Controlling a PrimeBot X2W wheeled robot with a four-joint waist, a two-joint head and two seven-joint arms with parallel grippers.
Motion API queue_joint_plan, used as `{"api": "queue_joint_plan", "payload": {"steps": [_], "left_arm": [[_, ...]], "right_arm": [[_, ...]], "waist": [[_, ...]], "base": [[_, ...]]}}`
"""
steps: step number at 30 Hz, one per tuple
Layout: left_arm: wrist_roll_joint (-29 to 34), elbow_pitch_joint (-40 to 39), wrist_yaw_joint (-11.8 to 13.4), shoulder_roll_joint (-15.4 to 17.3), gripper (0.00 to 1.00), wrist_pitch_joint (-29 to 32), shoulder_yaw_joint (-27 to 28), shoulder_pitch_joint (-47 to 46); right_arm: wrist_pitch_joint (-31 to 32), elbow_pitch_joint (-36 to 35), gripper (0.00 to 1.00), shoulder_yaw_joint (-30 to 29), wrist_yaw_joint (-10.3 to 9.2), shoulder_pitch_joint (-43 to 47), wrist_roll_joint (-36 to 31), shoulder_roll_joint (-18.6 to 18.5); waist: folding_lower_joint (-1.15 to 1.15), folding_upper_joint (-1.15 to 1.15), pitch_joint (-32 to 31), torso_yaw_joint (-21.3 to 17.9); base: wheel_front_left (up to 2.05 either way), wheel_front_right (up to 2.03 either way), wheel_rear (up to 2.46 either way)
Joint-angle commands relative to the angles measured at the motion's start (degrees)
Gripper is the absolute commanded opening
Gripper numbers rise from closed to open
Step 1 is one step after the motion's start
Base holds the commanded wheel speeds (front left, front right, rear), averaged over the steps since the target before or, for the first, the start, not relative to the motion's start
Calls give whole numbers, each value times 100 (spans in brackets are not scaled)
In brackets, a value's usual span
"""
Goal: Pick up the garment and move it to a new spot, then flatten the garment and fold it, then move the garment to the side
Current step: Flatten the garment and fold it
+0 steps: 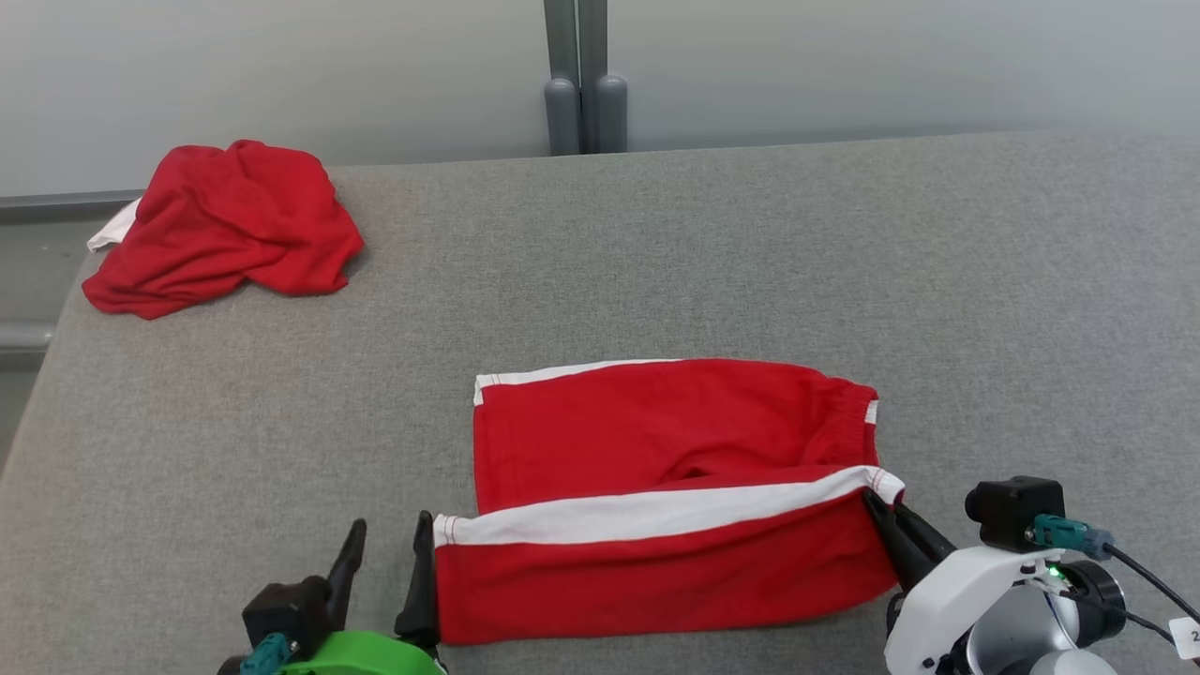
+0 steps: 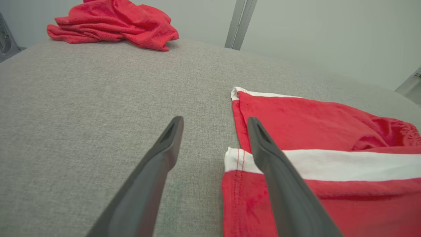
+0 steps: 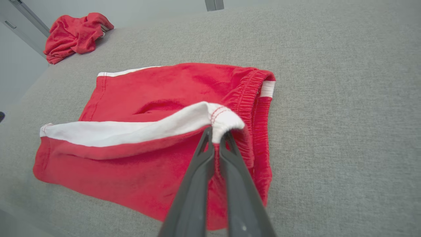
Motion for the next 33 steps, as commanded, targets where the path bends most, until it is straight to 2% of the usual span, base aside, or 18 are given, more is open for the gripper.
{"api": "queue_joint_plan", "payload": {"steps": [1,5,8,12,21,22,25,27,29,30,33], "left_arm": [[-107,90,-65,8,100,138,-81,-128],[-390,323,-191,12,100,777,-339,-254],[-474,398,-176,38,100,1109,-381,-339],[-593,386,-104,49,100,1354,-347,-429],[-801,253,-137,63,100,1691,-372,-493],[-858,231,-146,58,83,1744,-383,-486],[-910,188,-117,53,50,1825,-415,-475],[-923,186,-92,52,40,1832,-426,-471],[-946,184,-82,51,23,1841,-432,-470],[-959,188,-79,50,18,1851,-439,-471],[-978,250,-67,52,13,1872,-459,-487]], "right_arm": [[-75,-39,0,43,-4,-35,-10,-70],[-150,14,0,168,-4,58,87,-203],[-187,70,0,217,-5,52,89,-236],[-236,137,0,269,-5,8,108,-245],[-291,218,0,341,-5,-76,131,-263],[-309,224,0,342,-4,-76,136,-268],[-340,241,0,349,-4,-82,141,-268],[-353,246,0,357,-4,-93,148,-270],[-380,255,0,362,-4,-101,158,-271],[-381,256,0,362,-4,-106,159,-272],[-402,267,0,369,-4,-119,169,-281]], "waist": [[0,0,17,-18],[0,0,47,-55],[0,0,65,-77],[0,0,79,-103],[0,0,103,-139],[0,0,106,-142],[0,0,113,-148],[0,0,111,-156],[0,0,110,-161],[0,0,110,-162],[0,0,109,-167]], "base": [[0,0,0],[0,0,0],[0,0,0],[0,0,0],[0,0,0],[0,0,0],[0,0,0],[0,0,0],[0,0,0],[0,0,0],[0,0,0]]}}
